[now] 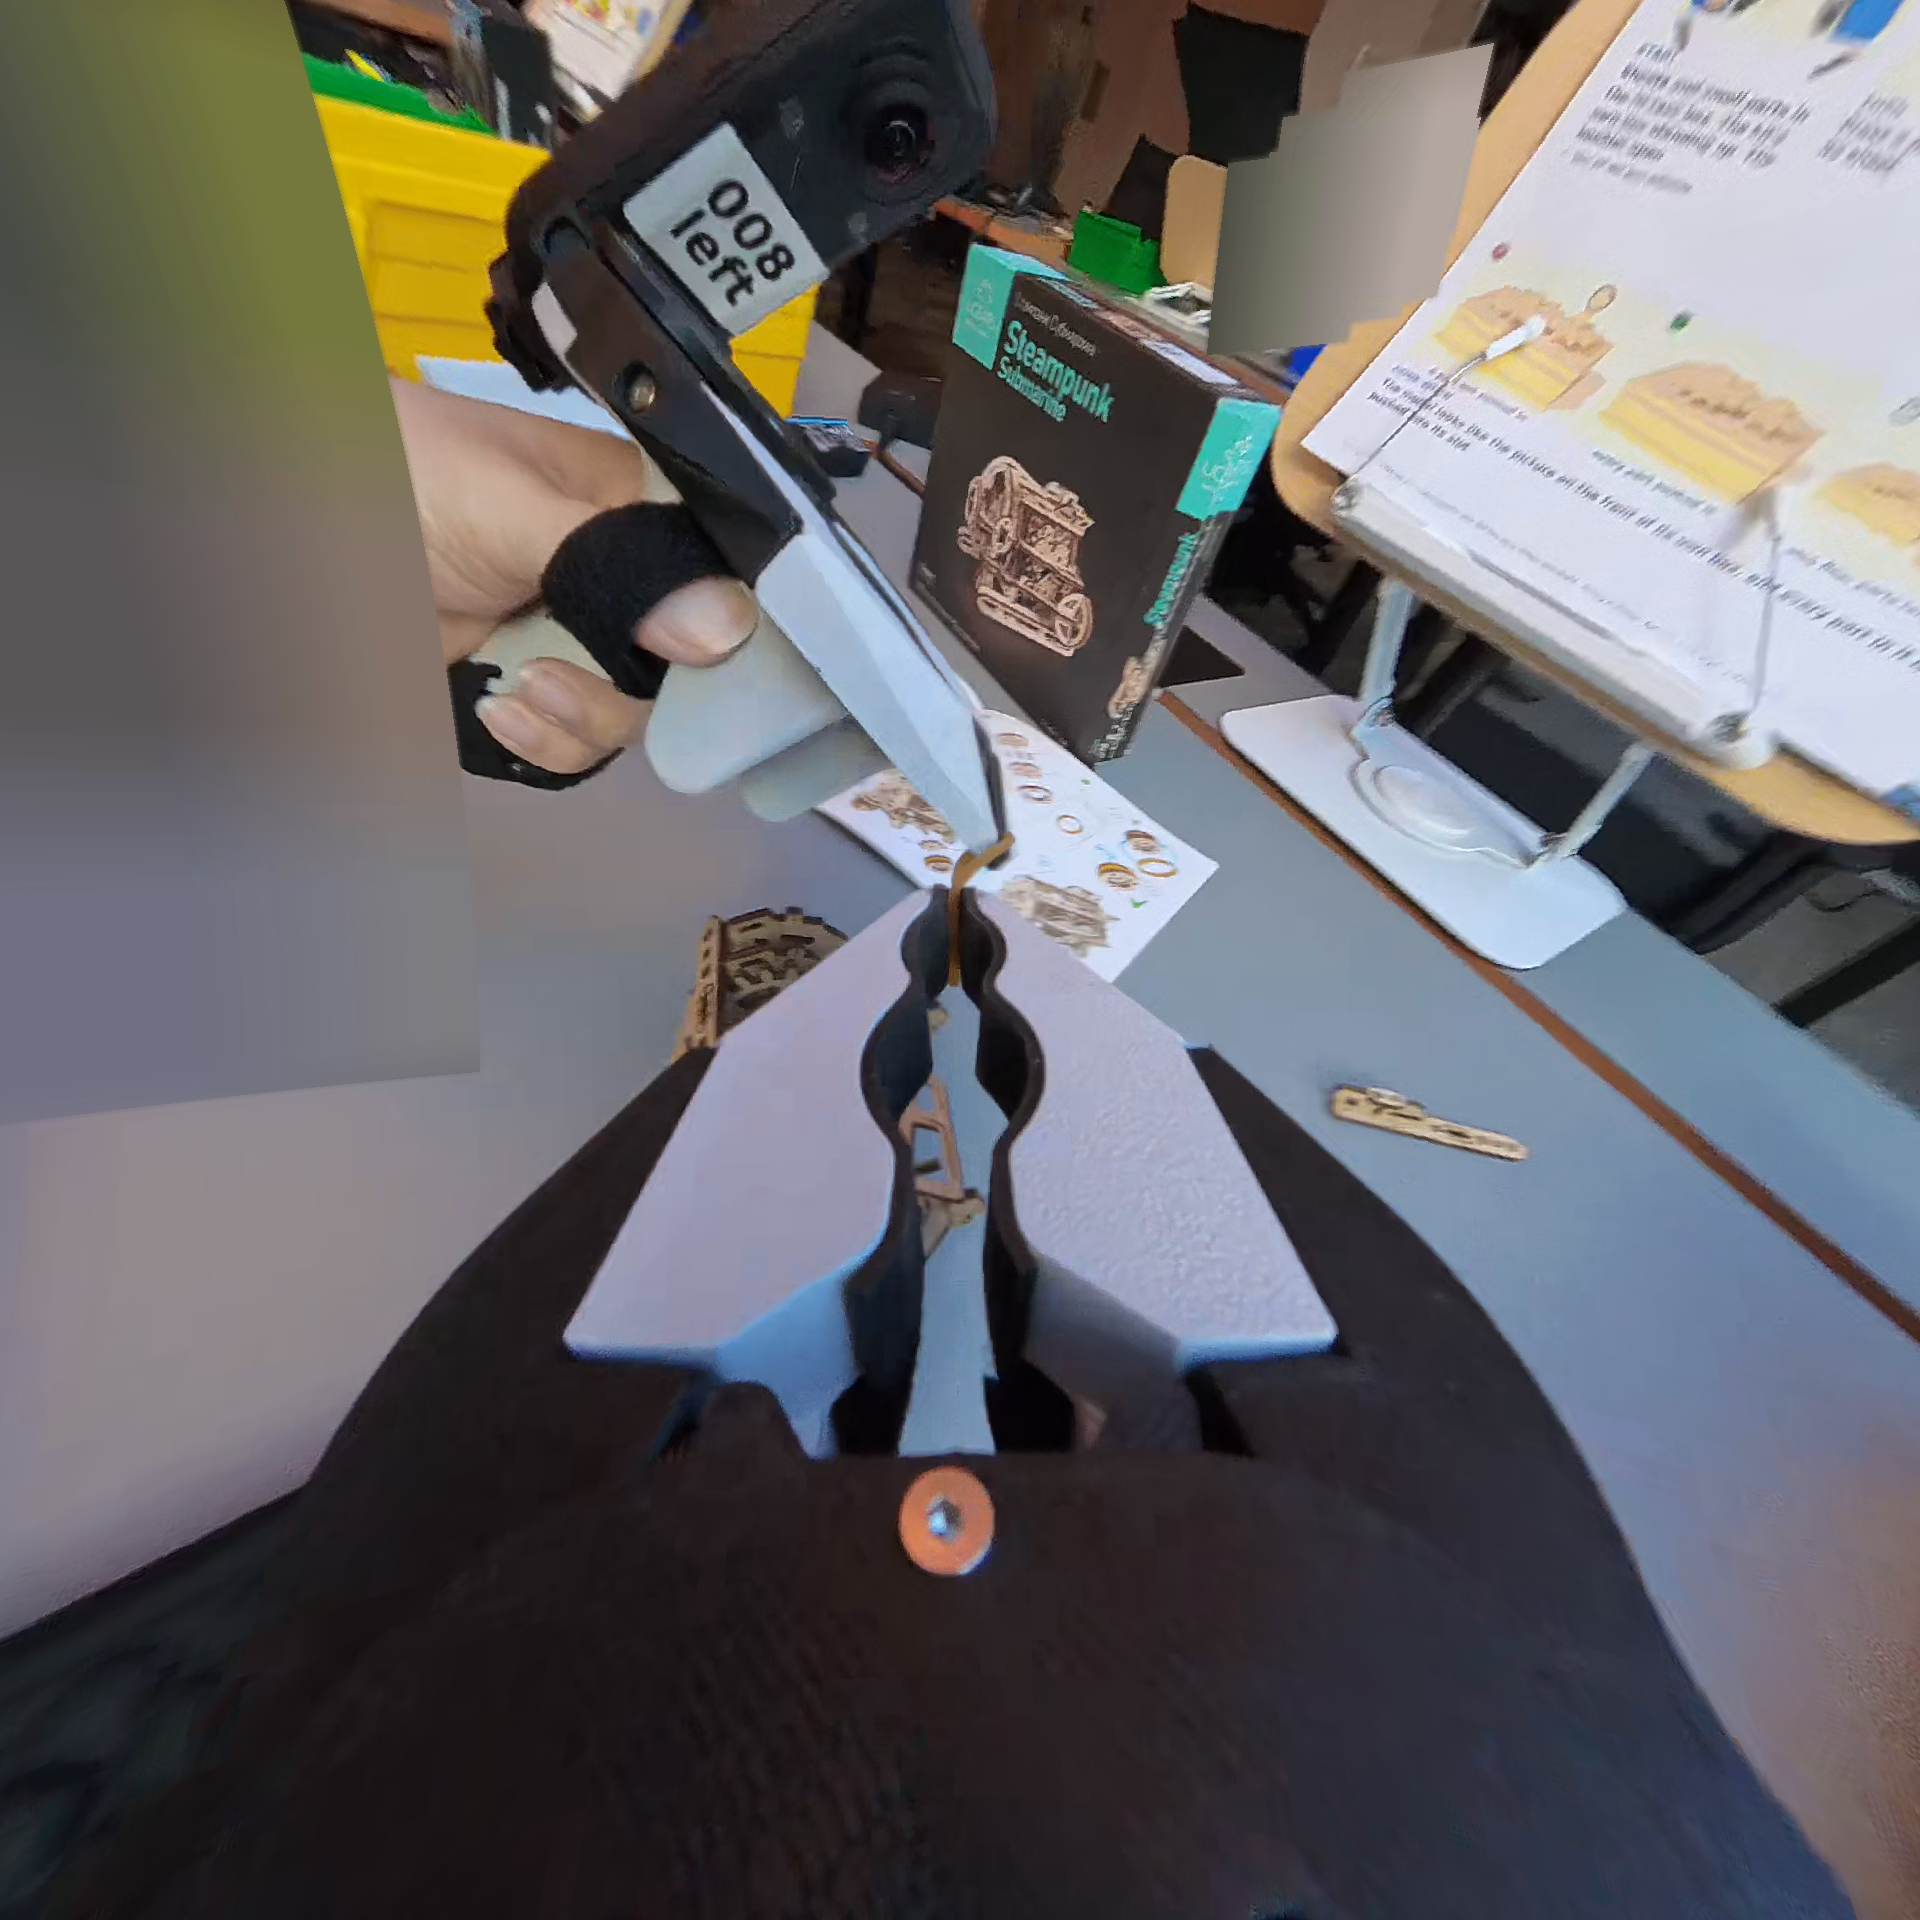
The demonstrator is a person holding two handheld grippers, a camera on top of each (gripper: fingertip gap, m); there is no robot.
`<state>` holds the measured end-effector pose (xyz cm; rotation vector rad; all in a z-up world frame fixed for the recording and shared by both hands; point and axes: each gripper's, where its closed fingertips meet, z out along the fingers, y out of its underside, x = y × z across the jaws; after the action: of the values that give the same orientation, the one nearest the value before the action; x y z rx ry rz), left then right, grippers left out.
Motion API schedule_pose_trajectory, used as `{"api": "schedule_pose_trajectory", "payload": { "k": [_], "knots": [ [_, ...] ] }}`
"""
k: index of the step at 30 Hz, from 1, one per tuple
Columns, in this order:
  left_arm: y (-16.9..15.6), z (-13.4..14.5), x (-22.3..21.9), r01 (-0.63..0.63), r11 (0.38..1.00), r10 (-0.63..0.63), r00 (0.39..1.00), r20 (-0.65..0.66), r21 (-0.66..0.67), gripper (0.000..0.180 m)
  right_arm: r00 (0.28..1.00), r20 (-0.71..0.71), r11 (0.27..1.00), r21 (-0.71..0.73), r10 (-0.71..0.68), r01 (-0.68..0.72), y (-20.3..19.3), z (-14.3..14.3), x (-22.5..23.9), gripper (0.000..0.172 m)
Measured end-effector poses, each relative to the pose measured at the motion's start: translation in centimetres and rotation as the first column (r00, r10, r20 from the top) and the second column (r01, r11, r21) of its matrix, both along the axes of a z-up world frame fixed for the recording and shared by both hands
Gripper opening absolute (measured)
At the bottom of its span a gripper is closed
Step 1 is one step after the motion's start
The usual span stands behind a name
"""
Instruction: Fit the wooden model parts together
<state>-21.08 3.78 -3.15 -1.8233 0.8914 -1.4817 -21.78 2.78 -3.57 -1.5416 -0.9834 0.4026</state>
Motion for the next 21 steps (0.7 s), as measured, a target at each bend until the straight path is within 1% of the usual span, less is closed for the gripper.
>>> {"api": "schedule_pose_trajectory", "payload": {
  "k": [1, 2, 4, 5, 6, 7, 9, 10, 12, 14, 15, 16, 18, 19, 21],
  "knots": [
    [0.2, 0.0, -0.2, -0.006, 1.000, 0.006, 1.000, -0.002, 0.006, 0.018, 0.998, -0.060, 0.996, -0.077, 0.030, -0.035, -0.1, -0.2, -0.1, 0.000],
    [0.2, 0.2, -0.3, -0.001, 1.000, 0.001, 1.000, 0.005, 0.016, 0.024, 0.993, -0.113, 0.987, -0.147, 0.047, -0.064, -0.1, -0.3, 0.0, 0.000],
    [0.0, 0.8, -0.8, 0.027, 0.999, -0.029, 0.999, 0.039, 0.047, 0.030, 0.977, -0.201, 0.955, -0.268, 0.070, -0.124, -0.1, -0.7, 0.3, 0.000],
    [-0.2, 1.2, -1.1, 0.051, 0.996, -0.056, 0.997, 0.061, 0.080, 0.034, 0.969, -0.234, 0.926, -0.343, 0.078, -0.158, -0.1, -1.1, 0.5, 0.000],
    [-0.6, 1.6, -1.5, 0.086, 0.988, -0.097, 0.992, 0.086, 0.125, 0.035, 0.959, -0.272, 0.891, -0.410, 0.086, -0.196, -0.2, -1.4, 0.6, 0.000],
    [-0.8, 1.7, -1.8, 0.116, 0.979, -0.134, 0.986, 0.099, 0.169, 0.035, 0.945, -0.311, 0.841, -0.481, 0.101, -0.248, -0.5, -1.7, 0.6, 0.000],
    [-1.1, 1.5, -2.5, 0.169, 0.954, -0.201, 0.973, 0.110, 0.247, 0.046, 0.916, -0.384, 0.716, -0.607, 0.117, -0.346, -1.2, -2.2, 0.4, 0.000],
    [-1.4, 1.2, -2.8, 0.207, 0.937, -0.246, 0.963, 0.110, 0.281, 0.048, 0.905, -0.409, 0.650, -0.658, 0.116, -0.381, -1.3, -2.5, 0.4, 0.000],
    [-1.9, 0.0, -3.2, 0.284, 0.902, -0.323, 0.944, 0.073, 0.327, 0.055, 0.895, -0.434, 0.542, -0.731, 0.101, -0.415, -1.4, -3.2, 0.5, 0.000],
    [-1.7, -1.6, -3.2, 0.324, 0.878, -0.349, 0.937, 0.008, 0.352, 0.066, 0.884, -0.456, 0.434, -0.779, 0.105, -0.453, -1.6, -3.4, 0.3, 0.000],
    [-1.6, -2.0, -3.2, 0.338, 0.870, -0.360, 0.933, -0.008, 0.360, 0.067, 0.880, -0.465, 0.381, -0.799, 0.099, -0.465, -1.6, -3.5, 0.2, 0.000],
    [-1.4, -2.3, -3.1, 0.345, 0.866, -0.366, 0.930, -0.012, 0.361, 0.063, 0.876, -0.472, 0.332, -0.815, 0.097, -0.476, -1.7, -3.4, -0.1, 0.000],
    [-1.0, -2.1, -3.1, 0.353, 0.868, -0.381, 0.924, 0.012, 0.348, 0.055, 0.884, -0.451, 0.261, -0.845, 0.118, -0.466, -1.9, -3.6, -0.5, 0.000],
    [-0.7, -1.9, -3.0, 0.350, 0.875, -0.379, 0.925, 0.023, 0.334, 0.050, 0.897, -0.419, 0.244, -0.864, 0.140, -0.441, -1.9, -4.0, -0.7, 0.000],
    [-0.3, -1.6, -3.0, 0.366, 0.877, -0.392, 0.920, 0.024, 0.311, 0.042, 0.917, -0.351, 0.267, -0.880, 0.189, -0.392, -1.6, -4.5, -0.9, 0.000]
  ]
}}
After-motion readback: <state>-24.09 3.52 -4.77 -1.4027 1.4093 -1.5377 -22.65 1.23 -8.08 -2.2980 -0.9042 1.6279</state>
